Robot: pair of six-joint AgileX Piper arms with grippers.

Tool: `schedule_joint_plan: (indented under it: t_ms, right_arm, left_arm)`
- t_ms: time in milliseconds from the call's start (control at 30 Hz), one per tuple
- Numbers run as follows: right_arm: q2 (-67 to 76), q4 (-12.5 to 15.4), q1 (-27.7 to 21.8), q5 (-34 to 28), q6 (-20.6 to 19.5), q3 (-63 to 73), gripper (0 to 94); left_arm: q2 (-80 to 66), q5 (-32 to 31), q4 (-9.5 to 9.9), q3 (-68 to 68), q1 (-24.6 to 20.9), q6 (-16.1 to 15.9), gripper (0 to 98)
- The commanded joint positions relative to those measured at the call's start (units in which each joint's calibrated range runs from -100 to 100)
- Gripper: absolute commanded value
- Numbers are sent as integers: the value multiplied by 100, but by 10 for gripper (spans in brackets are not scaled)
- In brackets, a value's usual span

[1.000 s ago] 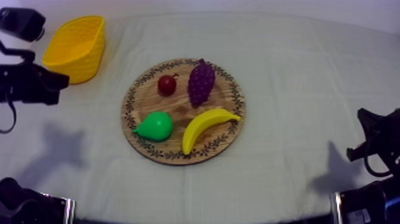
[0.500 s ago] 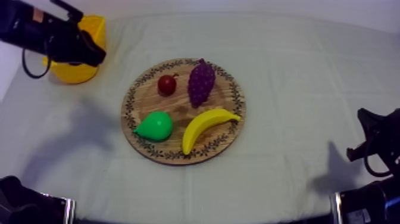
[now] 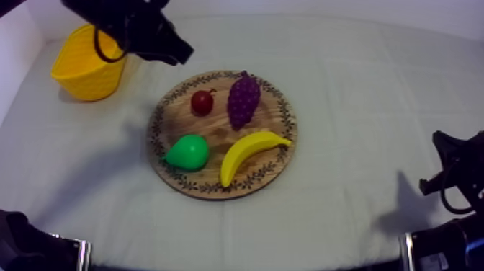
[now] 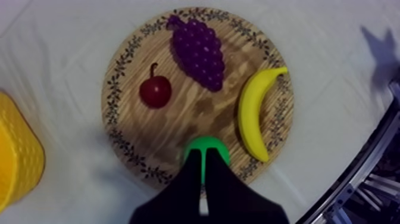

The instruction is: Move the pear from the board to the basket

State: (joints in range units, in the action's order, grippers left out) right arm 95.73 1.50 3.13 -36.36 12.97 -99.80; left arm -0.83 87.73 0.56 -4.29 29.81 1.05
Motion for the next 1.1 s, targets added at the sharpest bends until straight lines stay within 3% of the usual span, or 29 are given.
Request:
schedule_joint_plan:
  t_ms: [0,300,467,567,867,1067]
  right_arm:
    - [3,-1,1,-2,0,2,4]
    - [3,-1,1,-2,0,2,4]
    - [3,-1,1,-2,0,2,4]
    - [3,-1,1,-2,0,2,4]
    - [3,-1,1,-2,0,2,4]
    - [3,-1,1,-2,0,2,4]
  left_arm:
    - [162,24,9,128,60,5,0]
    - [601,432,-26,603,151,-493,0]
    - [707,774,-43,752,152,-600,0]
    - [759,990,-71,834,150,-878,0]
    - [899,1156,-188,974,207,-2148,0]
    - [946,1175,-178,988,254,-2345,12]
